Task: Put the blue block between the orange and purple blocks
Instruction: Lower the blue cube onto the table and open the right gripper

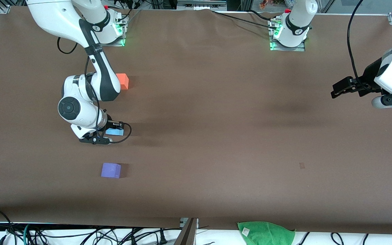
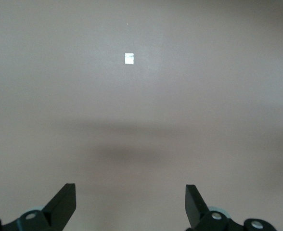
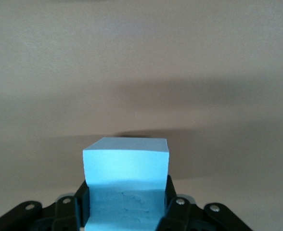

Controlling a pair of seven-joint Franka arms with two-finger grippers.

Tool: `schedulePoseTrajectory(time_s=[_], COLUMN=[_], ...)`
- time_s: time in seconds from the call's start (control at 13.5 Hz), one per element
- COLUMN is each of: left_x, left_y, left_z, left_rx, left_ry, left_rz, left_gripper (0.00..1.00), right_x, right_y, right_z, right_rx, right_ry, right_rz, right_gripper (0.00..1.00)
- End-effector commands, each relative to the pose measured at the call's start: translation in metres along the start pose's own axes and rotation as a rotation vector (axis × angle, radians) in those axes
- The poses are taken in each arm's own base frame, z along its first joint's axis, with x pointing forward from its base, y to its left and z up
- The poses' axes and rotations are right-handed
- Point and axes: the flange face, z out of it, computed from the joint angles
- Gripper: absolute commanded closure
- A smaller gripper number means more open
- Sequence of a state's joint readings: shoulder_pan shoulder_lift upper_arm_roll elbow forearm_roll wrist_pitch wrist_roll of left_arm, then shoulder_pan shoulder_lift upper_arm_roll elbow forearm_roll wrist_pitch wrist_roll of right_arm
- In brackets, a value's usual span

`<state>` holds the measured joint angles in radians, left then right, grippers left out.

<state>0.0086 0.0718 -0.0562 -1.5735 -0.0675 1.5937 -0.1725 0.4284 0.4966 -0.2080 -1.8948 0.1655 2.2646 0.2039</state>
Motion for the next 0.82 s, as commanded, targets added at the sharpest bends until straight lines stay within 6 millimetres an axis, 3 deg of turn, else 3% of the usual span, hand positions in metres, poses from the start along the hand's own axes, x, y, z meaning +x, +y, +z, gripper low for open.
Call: schedulePoseTrajectory(time_s=[0.0, 0.22, 0.3, 0.45, 0.59, 0.74], left_x=[0.003, 0.003, 0.003, 0.003, 0.003, 0.003], left_y=[0.0, 0.001, 0.001, 0.001, 0.001, 0.001], left_z=[-0.005, -0.005, -0.005, -0.005, -0.005, -0.005], left_rx=[0.006, 0.006, 0.006, 0.006, 0.006, 0.007], left_ry=[0.007, 0.007, 0.007, 0.007, 0.007, 0.007], left_rz=[0.012, 0.014, 0.014, 0.014, 0.014, 0.014], left_gripper=[0.0, 0.0, 0.0, 0.0, 0.0, 0.0], right_x=[-0.005, -0.007, -0.007, -0.006, 0.0, 0.013], right_y=[0.008, 0.011, 0.012, 0.011, 0.007, 0.001], right_z=[0.013, 0.027, 0.029, 0.031, 0.014, -0.023], right_rx=[0.023, 0.016, 0.014, 0.011, 0.021, 0.026], right_ry=[0.023, 0.023, 0.02, 0.018, 0.026, 0.001], right_rz=[-0.015, -0.012, -0.011, -0.013, -0.022, -0.036], right_gripper=[0.62, 0.61, 0.53, 0.03, 0.01, 0.01])
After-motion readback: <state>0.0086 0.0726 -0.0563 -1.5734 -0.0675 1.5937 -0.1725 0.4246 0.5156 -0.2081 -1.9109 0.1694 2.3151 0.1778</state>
